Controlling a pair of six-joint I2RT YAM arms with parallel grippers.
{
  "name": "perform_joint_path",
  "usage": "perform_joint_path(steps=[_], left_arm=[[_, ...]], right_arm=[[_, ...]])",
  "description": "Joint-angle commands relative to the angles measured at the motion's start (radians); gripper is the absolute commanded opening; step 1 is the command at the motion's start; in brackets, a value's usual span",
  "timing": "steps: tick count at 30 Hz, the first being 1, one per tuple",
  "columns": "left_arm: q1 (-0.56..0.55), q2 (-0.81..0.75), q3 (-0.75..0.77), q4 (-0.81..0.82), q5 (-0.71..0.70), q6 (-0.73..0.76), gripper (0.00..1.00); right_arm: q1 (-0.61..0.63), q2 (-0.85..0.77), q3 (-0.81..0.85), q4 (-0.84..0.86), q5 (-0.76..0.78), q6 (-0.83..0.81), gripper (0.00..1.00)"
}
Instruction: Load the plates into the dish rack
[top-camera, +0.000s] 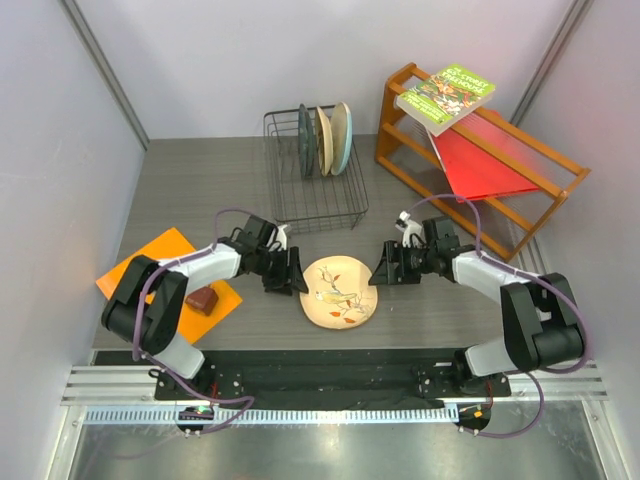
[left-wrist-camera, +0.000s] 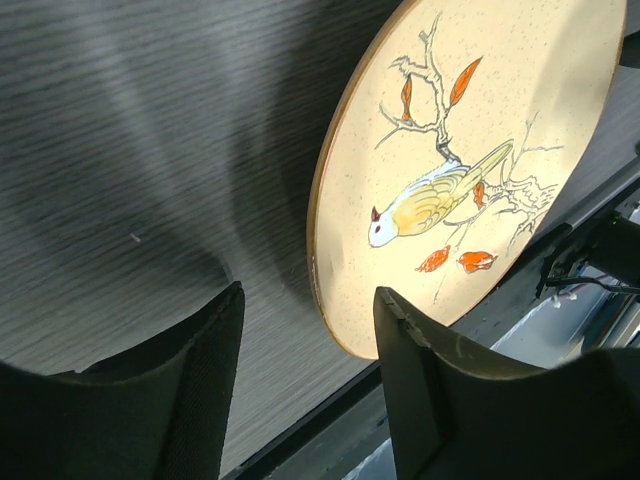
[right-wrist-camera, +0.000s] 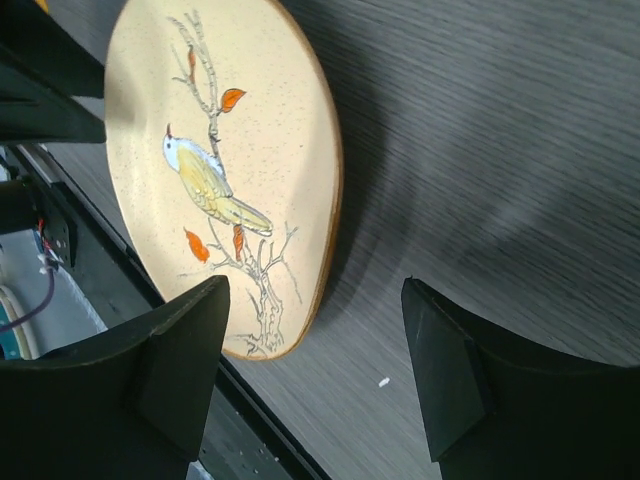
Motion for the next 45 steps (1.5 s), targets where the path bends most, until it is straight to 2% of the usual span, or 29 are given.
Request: perform_joint_path(steps=[1, 5, 9, 11, 12, 14, 16, 22, 24, 28, 30, 33, 38, 42, 44, 45], left_arm=[[0.007, -0.034, -0.038, 0.082, 0.038, -0.011, 0.53], [0.005, -0.003, -0.064, 0.168, 0.084, -0.051, 0.43], [0.005, 0.051, -0.083, 0.306, 0.206, -0.103, 0.33], [0.005, 0.065, -0.084, 0.341, 0.211, -0.111, 0.24], [0.005, 0.065, -0.084, 0.357, 0.229, -0.112, 0.15], [0.005, 0.066, -0.09, 0.355, 0.242, -0.114, 0.05], [0.005, 0.058, -0.104, 0.36, 0.257, -0.116, 0.0], [0.005, 0.039, -0.153, 0.419, 0.249, -0.119, 0.0], [0.005, 0.043, -0.165, 0.495, 0.272, -0.14, 0.0], [0.006, 0.058, -0.169, 0.507, 0.266, -0.129, 0.0], [0.008, 0.054, -0.167, 0.487, 0.263, -0.111, 0.0], [0.013, 0.048, -0.17, 0.46, 0.231, -0.105, 0.0], [0.025, 0.026, -0.167, 0.409, 0.202, -0.086, 0.0], [0.037, 0.028, -0.15, 0.387, 0.196, -0.074, 0.0], [0.042, 0.029, -0.141, 0.374, 0.19, -0.063, 0.02], [0.043, 0.029, -0.136, 0.366, 0.182, -0.059, 0.06]], right_arm=[[0.014, 0.073, -0.035, 0.152, -0.014, 0.089, 0.75], [0.025, 0.122, -0.078, 0.202, -0.017, 0.129, 0.75], [0.039, 0.162, -0.123, 0.332, -0.039, 0.195, 0.76], [0.057, 0.193, -0.121, 0.344, -0.042, 0.204, 0.76], [0.081, 0.205, -0.115, 0.347, -0.043, 0.204, 0.75], [0.106, 0.247, -0.1, 0.349, -0.054, 0.206, 0.75], [0.132, 0.268, -0.095, 0.382, -0.066, 0.224, 0.75], [0.147, 0.336, -0.07, 0.399, -0.08, 0.227, 0.72], [0.146, 0.379, -0.048, 0.392, -0.114, 0.227, 0.71], [0.146, 0.475, 0.015, 0.346, -0.172, 0.203, 0.54], [0.147, 0.472, 0.02, 0.338, -0.172, 0.192, 0.53], [0.144, 0.437, 0.011, 0.315, -0.145, 0.175, 0.46], [0.134, 0.359, 0.02, 0.216, -0.118, 0.126, 0.45], [0.129, 0.301, 0.038, 0.122, -0.106, 0.076, 0.4], [0.131, 0.294, 0.052, 0.088, -0.103, 0.057, 0.31], [0.131, 0.285, 0.06, 0.073, -0.1, 0.051, 0.2]])
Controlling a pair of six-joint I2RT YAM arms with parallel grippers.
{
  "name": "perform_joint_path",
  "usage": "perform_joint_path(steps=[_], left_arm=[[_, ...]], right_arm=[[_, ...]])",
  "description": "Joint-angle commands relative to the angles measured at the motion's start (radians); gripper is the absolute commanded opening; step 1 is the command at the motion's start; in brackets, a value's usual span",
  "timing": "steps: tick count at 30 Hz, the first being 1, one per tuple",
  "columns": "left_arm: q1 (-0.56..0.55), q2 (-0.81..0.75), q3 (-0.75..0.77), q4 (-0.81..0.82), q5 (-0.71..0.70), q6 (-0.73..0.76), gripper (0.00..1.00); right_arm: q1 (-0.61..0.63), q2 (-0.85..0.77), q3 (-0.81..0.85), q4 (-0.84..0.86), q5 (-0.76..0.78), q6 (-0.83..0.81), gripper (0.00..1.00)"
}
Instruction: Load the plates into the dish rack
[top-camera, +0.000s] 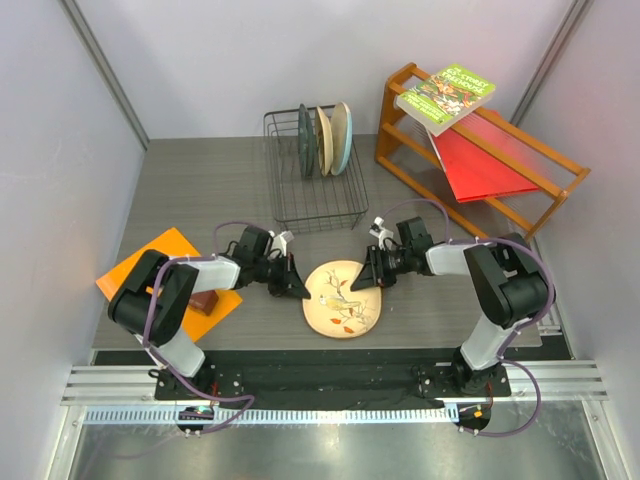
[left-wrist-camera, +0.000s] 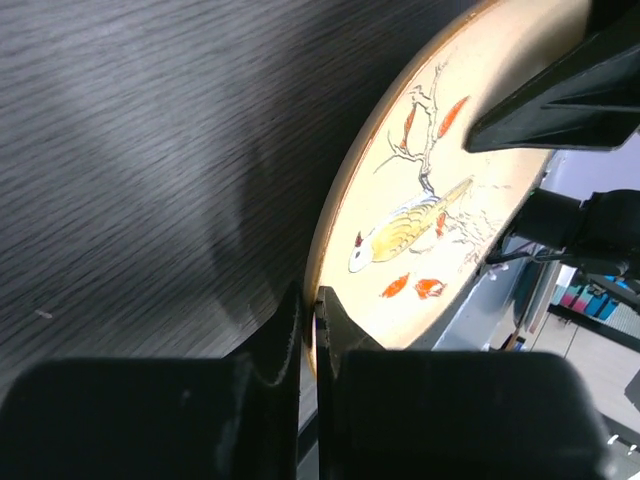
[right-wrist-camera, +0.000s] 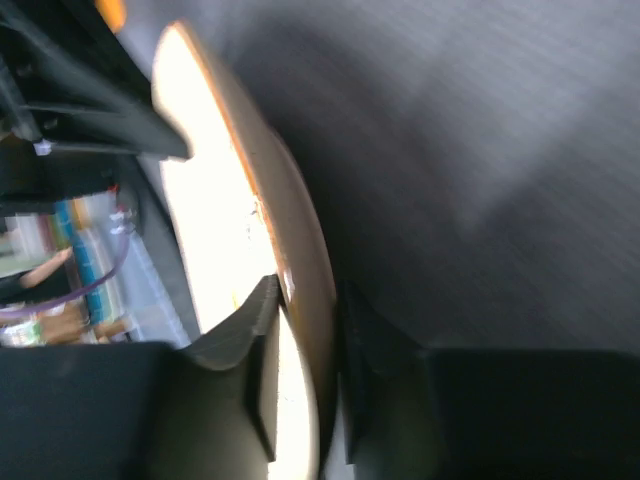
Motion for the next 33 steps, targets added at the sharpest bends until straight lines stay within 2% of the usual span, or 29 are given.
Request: perform_joint_path(steps=[1, 2, 3, 5, 11, 15, 18, 19, 23, 24, 27, 28, 30, 33], left_arm=[[0.011, -0.022, 0.051, -0.024, -0.043, 0.049, 0.09], [0.012, -0.025, 0.062, -0.053, -0.053, 0.066, 0.2], [0.014, -0.03, 0.072, -0.066, -0.066, 0.076, 0.32], [0.023, -0.047, 0.1, -0.136, -0.093, 0.122, 0.52], [0.067, -0.237, 0.16, -0.334, -0.131, 0.298, 0.66], [0.086, -0.468, 0.203, -0.42, -0.227, 0.401, 0.76], [0.09, -0.557, 0.232, -0.426, -0.356, 0.452, 0.89], [0.099, -0.583, 0.25, -0.444, -0.381, 0.46, 0.99], [0.199, -0.622, 0.293, -0.462, -0.485, 0.455, 0.99], [0.242, -0.627, 0.312, -0.466, -0.546, 0.443, 0.99], [0.309, -0.646, 0.344, -0.494, -0.605, 0.419, 0.99], [0.314, -0.65, 0.35, -0.514, -0.64, 0.42, 1.0], [0.316, -0.659, 0.356, -0.538, -0.648, 0.426, 1.0], [0.323, -0.694, 0.326, -0.546, -0.642, 0.403, 1.0]], right_arm=[[0.01, -0.038, 0.024, -0.186, 0.067, -0.085, 0.15], [0.01, -0.045, 0.033, -0.221, 0.068, -0.102, 0.1], [0.01, -0.062, 0.045, -0.244, 0.071, -0.116, 0.01], [0.01, -0.085, 0.082, -0.31, 0.076, -0.153, 0.01], [0.02, -0.188, 0.26, -0.551, 0.108, -0.294, 0.01], [0.054, -0.268, 0.447, -0.677, 0.143, -0.345, 0.01], [0.109, -0.27, 0.622, -0.746, 0.168, -0.348, 0.01], [0.126, -0.265, 0.689, -0.742, 0.177, -0.328, 0.01], [0.2, -0.201, 0.844, -0.7, 0.266, -0.294, 0.01], [0.214, -0.166, 0.907, -0.688, 0.284, -0.288, 0.01], [0.224, -0.052, 1.033, -0.662, 0.367, -0.282, 0.01], [0.227, -0.02, 1.126, -0.648, 0.393, -0.271, 0.01], [0.226, 0.046, 1.224, -0.63, 0.464, -0.257, 0.01], [0.228, 0.181, 1.483, -0.593, 0.579, -0.21, 0.01]])
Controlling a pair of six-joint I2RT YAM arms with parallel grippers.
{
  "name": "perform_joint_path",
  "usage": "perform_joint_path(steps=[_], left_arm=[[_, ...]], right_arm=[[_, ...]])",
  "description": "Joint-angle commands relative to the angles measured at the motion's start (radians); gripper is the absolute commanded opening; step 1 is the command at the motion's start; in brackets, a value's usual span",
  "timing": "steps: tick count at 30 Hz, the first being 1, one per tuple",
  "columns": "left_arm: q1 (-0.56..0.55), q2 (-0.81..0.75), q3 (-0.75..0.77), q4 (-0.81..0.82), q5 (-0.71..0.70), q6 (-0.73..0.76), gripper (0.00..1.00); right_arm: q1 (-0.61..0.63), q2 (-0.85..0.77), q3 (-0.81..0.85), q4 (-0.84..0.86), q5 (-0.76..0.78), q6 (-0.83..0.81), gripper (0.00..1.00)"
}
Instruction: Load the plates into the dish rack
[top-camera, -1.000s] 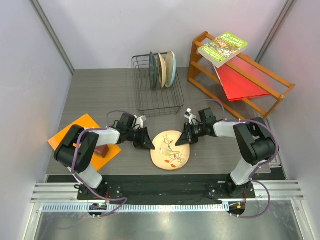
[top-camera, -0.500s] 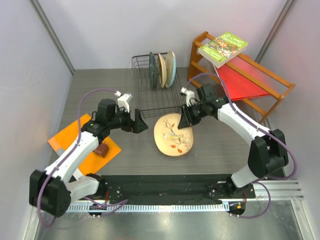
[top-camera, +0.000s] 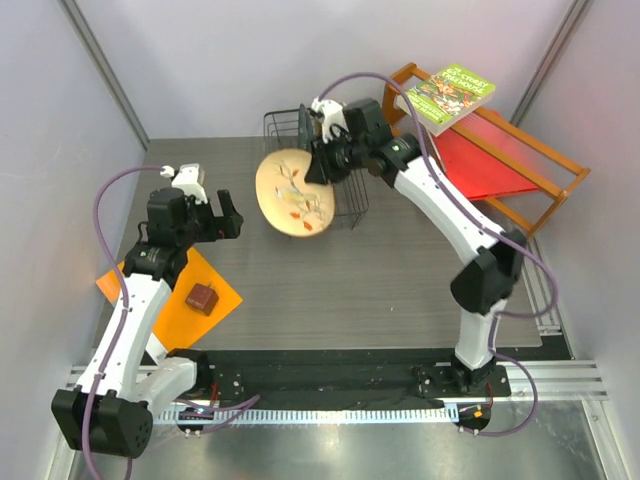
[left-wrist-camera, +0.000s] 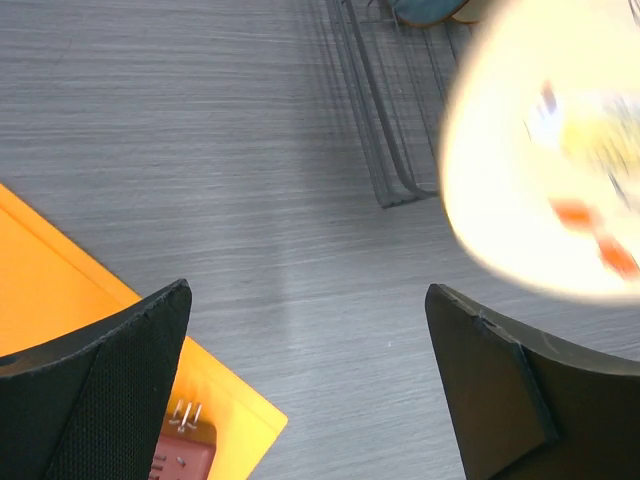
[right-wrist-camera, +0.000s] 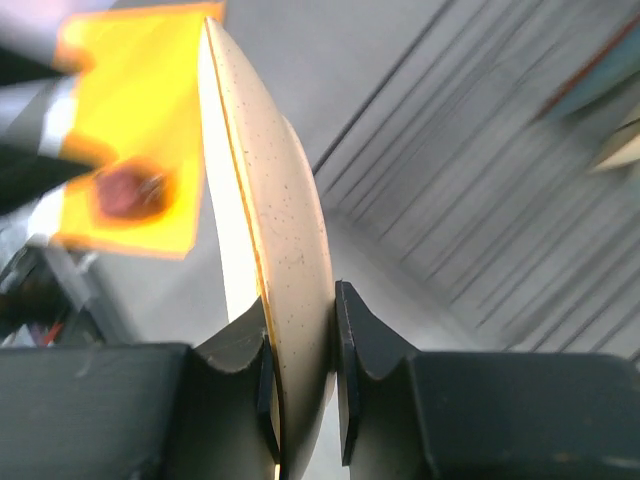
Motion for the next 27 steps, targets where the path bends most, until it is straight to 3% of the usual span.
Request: perform_joint_path(steps=[1, 4, 8, 12, 21, 27], left_arm=[[0.011, -0.068, -0.02, -0.034, -0.047, -0.015, 1.0], [0.021, -0.096, -0.062, -0.023, -0.031, -0.03, 0.99], [0.034, -0.1, -0.091, -0.011, -0.013, -0.057, 0.99], [0.036, -0.103, -0.108, -0.003, -0.005, -0.059, 0.99], [0.036, -0.096, -0.154, 0.012, 0.01, -0.068, 0.99], [0.037, -0.09, -0.168, 0.017, 0.008, -0.071, 0.99]], right_arm=[[-0.013, 0.169, 0.338, 0.155, 0.197, 0.094, 0.01], [0.002, 0.272, 0.502, 0.193, 0.353, 0.125, 0.01], [0.042, 0.325, 0.535, 0.295, 0.598, 0.119, 0.01], [0.11, 0.38, 0.564, 0.454, 0.941, 0.052, 0.01], [0.157, 0.506, 0.587, 0.762, 1.195, -0.114, 0.01], [0.159, 0.59, 0.636, 0.818, 1.212, -0.145, 0.01]])
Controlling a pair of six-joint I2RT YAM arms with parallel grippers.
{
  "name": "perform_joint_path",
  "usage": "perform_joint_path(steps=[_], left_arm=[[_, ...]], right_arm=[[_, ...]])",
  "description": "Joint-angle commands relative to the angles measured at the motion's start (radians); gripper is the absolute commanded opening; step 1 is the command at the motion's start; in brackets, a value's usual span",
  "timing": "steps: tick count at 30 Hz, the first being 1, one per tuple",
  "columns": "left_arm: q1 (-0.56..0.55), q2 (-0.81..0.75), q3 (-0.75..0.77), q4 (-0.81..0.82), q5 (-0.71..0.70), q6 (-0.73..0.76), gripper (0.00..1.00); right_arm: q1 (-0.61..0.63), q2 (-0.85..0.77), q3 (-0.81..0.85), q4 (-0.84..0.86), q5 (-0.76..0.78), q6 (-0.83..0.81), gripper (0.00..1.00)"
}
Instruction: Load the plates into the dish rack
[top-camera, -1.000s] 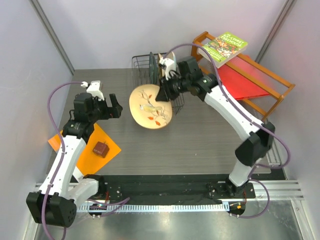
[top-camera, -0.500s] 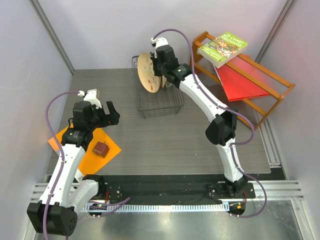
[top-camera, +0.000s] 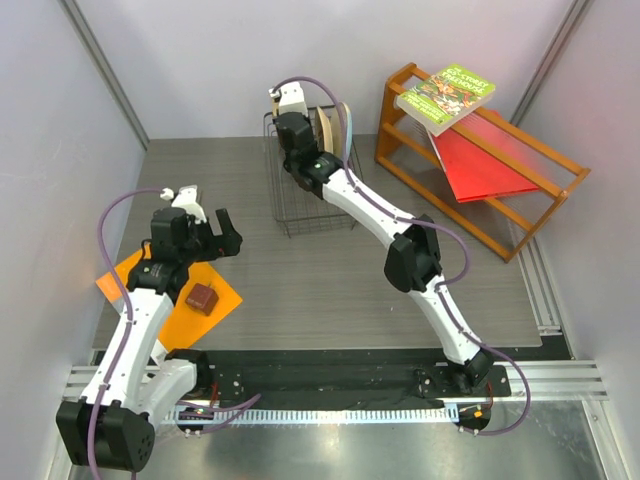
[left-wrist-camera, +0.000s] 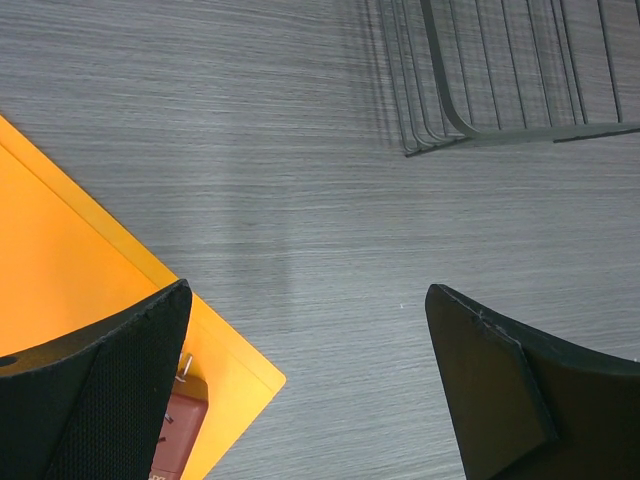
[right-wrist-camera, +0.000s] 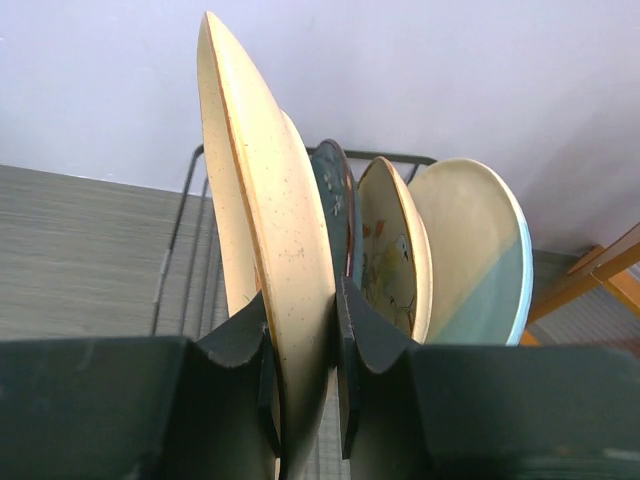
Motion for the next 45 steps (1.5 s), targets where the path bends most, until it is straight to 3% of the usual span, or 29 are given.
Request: perform_joint_path(steps=[1, 16, 28, 29, 31, 32, 33, 43, 45], left_arm=[[0.007, 0.002, -0.012, 0.041, 0.016, -0.009, 1.0], [0.019, 0.017, -0.046, 0.067, 0.033, -0.024, 1.0], [0.035, 0.008, -0.058, 0.07, 0.062, -0.049, 0.99], [0.036, 0.008, -0.058, 0.073, 0.063, -0.051, 0.99], [0.041, 0.008, -0.061, 0.076, 0.065, -0.052, 0.99], [0.042, 0.005, -0.064, 0.078, 0.071, -0.057, 0.99], [0.045, 0.005, -0.066, 0.082, 0.071, -0.057, 0.99], [0.058, 0.002, -0.077, 0.112, 0.089, -0.078, 0.99], [0.058, -0.003, -0.073, 0.11, 0.086, -0.077, 1.0]], right_arm=[[-0.01, 0.002, 0.114, 0.256, 0.104, -0.034, 0.01], [-0.009, 0.143, 0.191, 0.278, 0.123, -0.013, 0.01], [0.025, 0.29, 0.235, 0.439, 0.12, -0.123, 0.01], [0.025, 0.291, 0.231, 0.437, 0.106, -0.125, 0.04], [0.026, 0.284, 0.218, 0.434, 0.088, -0.125, 0.21], [0.026, 0.281, 0.206, 0.437, 0.075, -0.126, 0.36], [0.026, 0.278, 0.2, 0.447, 0.074, -0.136, 0.42], [0.043, 0.248, 0.159, 0.488, 0.081, -0.16, 0.44], [0.052, 0.199, 0.131, 0.494, 0.077, -0.163, 0.48]])
